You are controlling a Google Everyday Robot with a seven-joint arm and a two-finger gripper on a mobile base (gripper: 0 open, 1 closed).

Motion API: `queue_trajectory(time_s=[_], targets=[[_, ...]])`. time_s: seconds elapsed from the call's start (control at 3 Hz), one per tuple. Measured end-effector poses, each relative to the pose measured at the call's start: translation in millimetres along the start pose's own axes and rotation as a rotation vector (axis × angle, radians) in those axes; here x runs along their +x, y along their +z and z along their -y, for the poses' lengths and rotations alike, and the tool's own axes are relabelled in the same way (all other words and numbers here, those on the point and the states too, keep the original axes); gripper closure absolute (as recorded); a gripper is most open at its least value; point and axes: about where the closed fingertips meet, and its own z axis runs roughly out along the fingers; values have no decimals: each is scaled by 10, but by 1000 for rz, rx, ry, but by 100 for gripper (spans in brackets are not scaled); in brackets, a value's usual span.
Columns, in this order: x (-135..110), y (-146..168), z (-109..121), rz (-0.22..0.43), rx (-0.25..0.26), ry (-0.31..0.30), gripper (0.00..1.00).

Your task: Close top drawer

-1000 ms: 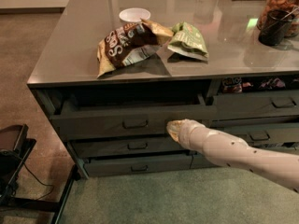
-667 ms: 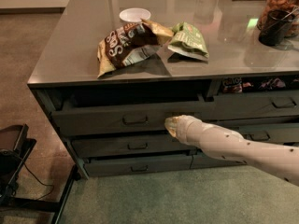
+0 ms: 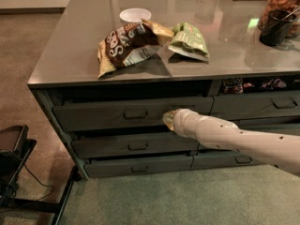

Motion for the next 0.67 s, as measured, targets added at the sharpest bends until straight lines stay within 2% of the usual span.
queue_trajectory(time_s=[0.33,0.67], targets=[[0,0,0,0,0,0,100],[-79,-80,-65,21,-53,9,100]])
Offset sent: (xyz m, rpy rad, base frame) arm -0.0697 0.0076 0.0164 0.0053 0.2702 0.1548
